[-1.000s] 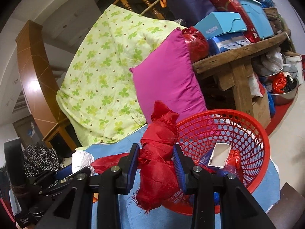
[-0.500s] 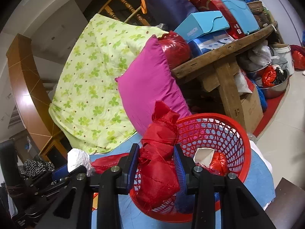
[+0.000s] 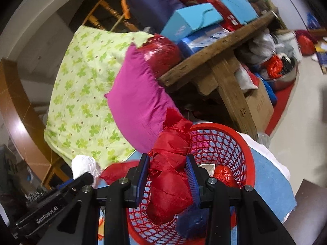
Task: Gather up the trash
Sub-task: 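Open the right tool to drop the red mesh bag while the left tool drops the tissue, then move both open tools back over the remaining items on the blanket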
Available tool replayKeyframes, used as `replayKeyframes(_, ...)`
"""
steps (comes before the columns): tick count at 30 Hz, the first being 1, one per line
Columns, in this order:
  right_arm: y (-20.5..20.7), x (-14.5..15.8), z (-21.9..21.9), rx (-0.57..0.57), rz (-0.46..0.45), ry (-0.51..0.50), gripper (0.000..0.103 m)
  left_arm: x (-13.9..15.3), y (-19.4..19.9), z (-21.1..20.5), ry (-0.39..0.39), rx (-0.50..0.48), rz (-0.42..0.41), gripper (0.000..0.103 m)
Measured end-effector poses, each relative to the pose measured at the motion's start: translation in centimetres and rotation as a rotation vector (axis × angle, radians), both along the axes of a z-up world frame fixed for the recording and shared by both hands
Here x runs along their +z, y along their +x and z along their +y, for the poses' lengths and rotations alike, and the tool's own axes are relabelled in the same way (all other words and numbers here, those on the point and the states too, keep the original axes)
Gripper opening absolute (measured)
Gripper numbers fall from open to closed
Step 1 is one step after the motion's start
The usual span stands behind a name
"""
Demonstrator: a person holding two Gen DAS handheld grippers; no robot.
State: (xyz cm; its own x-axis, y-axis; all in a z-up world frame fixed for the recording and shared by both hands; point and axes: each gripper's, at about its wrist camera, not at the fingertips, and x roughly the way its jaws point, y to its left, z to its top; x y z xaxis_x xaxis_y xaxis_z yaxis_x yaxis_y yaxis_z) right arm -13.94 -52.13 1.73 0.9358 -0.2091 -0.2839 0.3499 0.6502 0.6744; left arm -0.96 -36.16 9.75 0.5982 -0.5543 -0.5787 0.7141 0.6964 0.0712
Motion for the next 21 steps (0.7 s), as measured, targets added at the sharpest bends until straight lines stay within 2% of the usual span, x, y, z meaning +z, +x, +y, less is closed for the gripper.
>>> replayKeyframes(4,-0.3,-0.7,-1.2,-0.026,-0.009,0.058,0.040,-1.1,0.2,-1.2,-0.018,-0.061,0.068,0.043)
replayKeyframes(8,-0.2,-1.1,-1.6,-0.026,-0.002,0.083,0.041,-2.0,0.3,-1.6,-0.028,-0.078,0.111,0.056)
replayKeyframes(9,-0.2,-1.1,-1.7,-0.025,0.000,0.085,0.051,-2.0,0.4,-1.5,-0.031,-0.076,0.114,0.059)
replayKeyframes(10,-0.2,-1.2,-1.7,-0.023,-0.001,0.094,0.065,-2.1,0.4,-1.3,-0.034,-0.074,0.117,0.064)
replayKeyframes(12,-0.4,-1.3,-1.6,-0.028,-0.017,0.108,0.066,-2.0,0.6,-0.7,-0.040,-0.063,0.118,0.064)
replayKeyframes(17,-0.3,-0.8,-0.8,-0.031,-0.020,0.070,0.066,-2.1,1.2,2.5,-0.049,-0.011,0.094,0.065)
replayKeyframes(21,0.1,0.6,1.4,-0.025,-0.033,-0.034,0.066,-3.2,2.2,6.9,-0.046,0.073,0.086,0.066)
